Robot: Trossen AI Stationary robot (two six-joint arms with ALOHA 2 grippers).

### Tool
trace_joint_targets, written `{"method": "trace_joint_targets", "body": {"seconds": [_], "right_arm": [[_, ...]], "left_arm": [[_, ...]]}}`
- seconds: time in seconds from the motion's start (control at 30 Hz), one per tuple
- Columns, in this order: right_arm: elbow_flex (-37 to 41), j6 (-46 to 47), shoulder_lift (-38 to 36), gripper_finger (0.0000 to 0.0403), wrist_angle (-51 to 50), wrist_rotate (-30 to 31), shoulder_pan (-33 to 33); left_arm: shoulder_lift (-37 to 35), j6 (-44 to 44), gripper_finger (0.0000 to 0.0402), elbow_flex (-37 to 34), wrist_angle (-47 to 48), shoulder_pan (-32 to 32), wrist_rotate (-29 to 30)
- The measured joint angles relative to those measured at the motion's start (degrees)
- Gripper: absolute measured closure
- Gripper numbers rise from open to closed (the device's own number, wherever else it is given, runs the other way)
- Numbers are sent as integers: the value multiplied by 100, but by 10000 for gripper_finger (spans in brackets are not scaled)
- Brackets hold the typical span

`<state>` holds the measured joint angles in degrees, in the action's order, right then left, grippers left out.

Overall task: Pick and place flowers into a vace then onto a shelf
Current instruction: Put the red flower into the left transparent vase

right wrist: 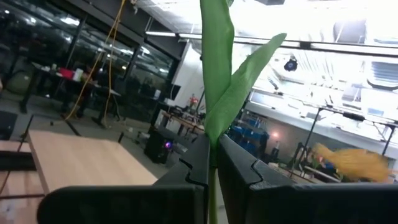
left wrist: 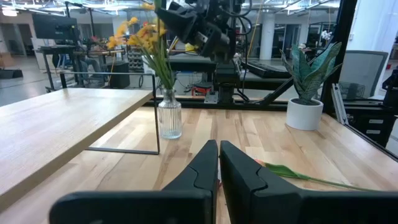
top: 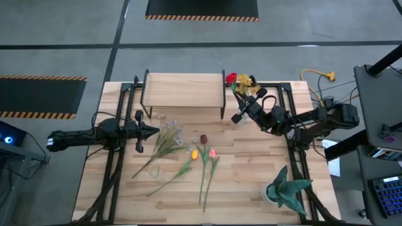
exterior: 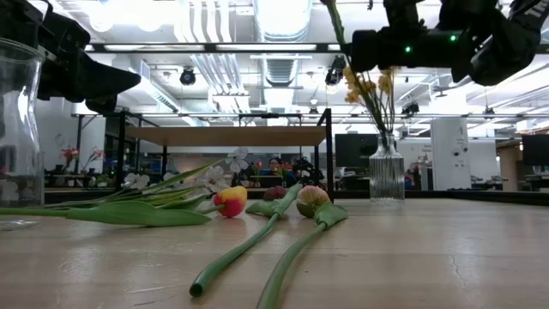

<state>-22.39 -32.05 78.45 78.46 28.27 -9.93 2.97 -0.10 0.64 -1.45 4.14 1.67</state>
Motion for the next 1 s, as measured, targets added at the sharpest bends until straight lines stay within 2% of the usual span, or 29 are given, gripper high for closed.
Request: {"method": "trace_joint_targets", "body": {"seconds": [0.33,1.0], "right_arm": [[0,78,221,390,37,2,-64],[28,-276,27,390,102,-46,-59]], "left_arm": [[1,0,401,2,0,0,0],[-1,0,401,9,0,2,4]]}}
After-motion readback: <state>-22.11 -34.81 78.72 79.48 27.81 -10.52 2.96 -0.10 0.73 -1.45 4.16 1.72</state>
